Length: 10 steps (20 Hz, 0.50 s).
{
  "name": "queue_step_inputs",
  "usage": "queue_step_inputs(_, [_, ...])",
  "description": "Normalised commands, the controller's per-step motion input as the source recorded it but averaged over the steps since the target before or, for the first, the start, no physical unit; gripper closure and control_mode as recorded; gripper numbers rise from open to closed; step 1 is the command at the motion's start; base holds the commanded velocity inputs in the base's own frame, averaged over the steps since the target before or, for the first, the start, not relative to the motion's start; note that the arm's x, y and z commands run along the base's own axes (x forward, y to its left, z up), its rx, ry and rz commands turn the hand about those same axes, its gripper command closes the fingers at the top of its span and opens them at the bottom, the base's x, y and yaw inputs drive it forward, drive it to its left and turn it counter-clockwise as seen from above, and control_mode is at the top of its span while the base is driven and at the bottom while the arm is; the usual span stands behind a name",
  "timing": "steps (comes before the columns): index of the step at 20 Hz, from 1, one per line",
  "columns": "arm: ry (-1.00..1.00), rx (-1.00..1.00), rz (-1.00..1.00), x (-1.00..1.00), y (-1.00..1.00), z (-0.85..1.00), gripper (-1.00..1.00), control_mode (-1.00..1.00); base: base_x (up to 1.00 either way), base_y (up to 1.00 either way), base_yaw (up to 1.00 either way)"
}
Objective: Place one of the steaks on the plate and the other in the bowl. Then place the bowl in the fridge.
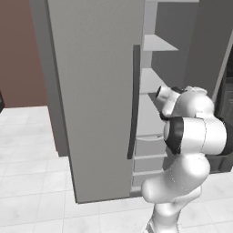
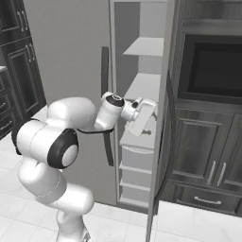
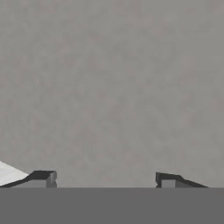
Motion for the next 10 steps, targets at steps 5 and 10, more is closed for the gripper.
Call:
queue_step_inputs(5, [-0.03,0.0,0.0,0.0,-0.45,0.6,-1.0,-1.0,0.0,0.0,0.0])
queue_step_inputs(10, [-0.19,0.0,-0.01,-0.01,0.27,0.12,-1.0,-1.0,0.0,0.0,0.0])
